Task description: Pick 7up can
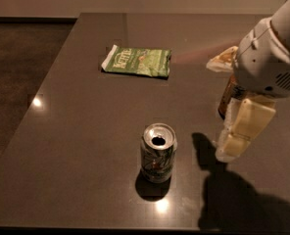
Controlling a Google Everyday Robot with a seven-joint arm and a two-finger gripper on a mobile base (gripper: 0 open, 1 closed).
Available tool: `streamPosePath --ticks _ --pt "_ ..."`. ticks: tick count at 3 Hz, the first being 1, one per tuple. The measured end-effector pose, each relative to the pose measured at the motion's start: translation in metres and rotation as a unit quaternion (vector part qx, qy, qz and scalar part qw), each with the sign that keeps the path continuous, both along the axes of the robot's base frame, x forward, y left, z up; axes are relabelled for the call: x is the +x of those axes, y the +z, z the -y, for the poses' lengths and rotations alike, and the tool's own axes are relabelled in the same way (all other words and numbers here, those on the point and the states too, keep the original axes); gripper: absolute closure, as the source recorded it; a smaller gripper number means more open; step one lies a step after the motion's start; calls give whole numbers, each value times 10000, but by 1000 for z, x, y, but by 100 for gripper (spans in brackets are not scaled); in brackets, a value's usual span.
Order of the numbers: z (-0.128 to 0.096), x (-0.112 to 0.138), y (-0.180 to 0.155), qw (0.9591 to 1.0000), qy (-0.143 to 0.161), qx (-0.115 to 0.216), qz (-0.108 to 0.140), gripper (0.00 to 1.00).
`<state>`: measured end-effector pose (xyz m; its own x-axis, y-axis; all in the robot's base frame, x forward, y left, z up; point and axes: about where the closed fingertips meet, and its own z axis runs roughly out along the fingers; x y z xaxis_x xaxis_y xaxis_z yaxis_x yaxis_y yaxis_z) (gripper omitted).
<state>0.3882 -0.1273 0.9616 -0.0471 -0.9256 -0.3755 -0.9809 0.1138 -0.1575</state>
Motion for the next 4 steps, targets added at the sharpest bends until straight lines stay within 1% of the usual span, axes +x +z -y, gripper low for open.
streamPosePath --ticks 1,2,3,4 --pt "-31 -12 -13 9993 277 243 -80 0" --pt "-56 -18 -28 9981 431 410 -153 0" --pt "-72 -22 -41 9966 530 594 -224 0" --pt "-79 -23 -53 9951 586 750 -281 0"
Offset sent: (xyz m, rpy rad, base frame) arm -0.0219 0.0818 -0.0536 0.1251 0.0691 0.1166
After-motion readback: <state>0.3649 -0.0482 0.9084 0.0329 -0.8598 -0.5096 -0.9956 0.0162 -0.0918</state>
